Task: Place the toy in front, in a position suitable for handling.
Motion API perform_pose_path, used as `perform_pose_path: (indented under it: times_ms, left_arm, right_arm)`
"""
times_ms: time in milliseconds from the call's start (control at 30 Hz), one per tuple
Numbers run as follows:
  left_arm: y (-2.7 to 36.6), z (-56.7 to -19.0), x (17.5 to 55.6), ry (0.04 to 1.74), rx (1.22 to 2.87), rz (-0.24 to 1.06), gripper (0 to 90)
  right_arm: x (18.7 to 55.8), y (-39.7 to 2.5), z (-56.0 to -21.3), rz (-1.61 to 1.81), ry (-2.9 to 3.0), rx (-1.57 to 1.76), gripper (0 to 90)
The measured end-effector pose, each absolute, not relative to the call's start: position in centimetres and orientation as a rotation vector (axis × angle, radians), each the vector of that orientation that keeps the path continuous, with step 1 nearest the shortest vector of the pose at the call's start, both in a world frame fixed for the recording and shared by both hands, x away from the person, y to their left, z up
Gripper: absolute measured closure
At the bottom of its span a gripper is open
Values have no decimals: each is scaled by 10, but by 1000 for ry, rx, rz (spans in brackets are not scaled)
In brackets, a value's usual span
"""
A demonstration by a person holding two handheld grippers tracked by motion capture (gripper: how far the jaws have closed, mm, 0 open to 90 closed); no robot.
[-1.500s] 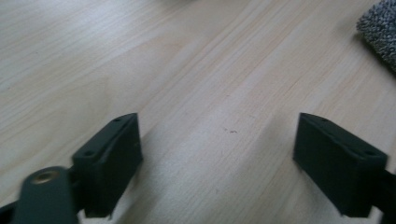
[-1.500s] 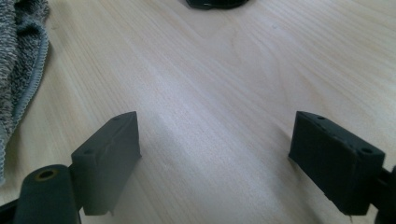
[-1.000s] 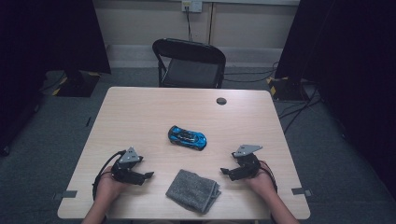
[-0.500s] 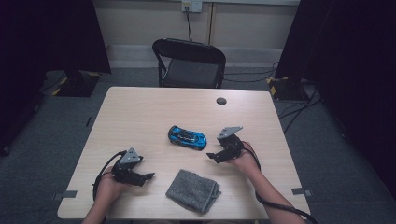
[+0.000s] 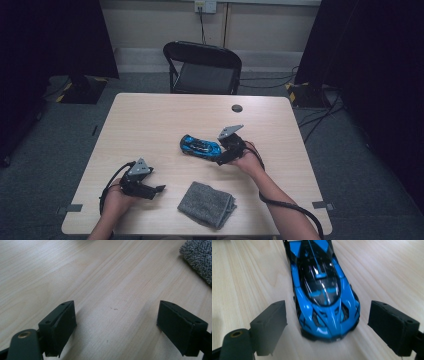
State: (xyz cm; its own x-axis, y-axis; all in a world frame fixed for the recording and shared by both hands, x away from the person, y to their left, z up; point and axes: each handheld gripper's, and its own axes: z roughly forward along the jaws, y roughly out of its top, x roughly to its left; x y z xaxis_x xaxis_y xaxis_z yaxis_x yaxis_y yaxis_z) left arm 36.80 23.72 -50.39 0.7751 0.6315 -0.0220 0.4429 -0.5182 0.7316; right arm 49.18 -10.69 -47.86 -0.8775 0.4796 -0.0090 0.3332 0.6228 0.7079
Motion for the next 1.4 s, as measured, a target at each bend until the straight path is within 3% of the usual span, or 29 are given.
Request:
perform_pose_path:
  times_ms: [767, 1167, 1400]
  left_arm:
    - [237, -504, 368, 803, 2199, 316, 156]
    - [237, -504, 368, 804, 2199, 317, 157]
    - [237, -504, 368, 804, 2200, 317, 157]
  right_arm:
    - [518, -55, -492, 1030, 2745, 544, 145]
    - [521, -53, -500, 1044, 2751, 563, 136]
    - [519, -58, -500, 1086, 2736, 592, 237]
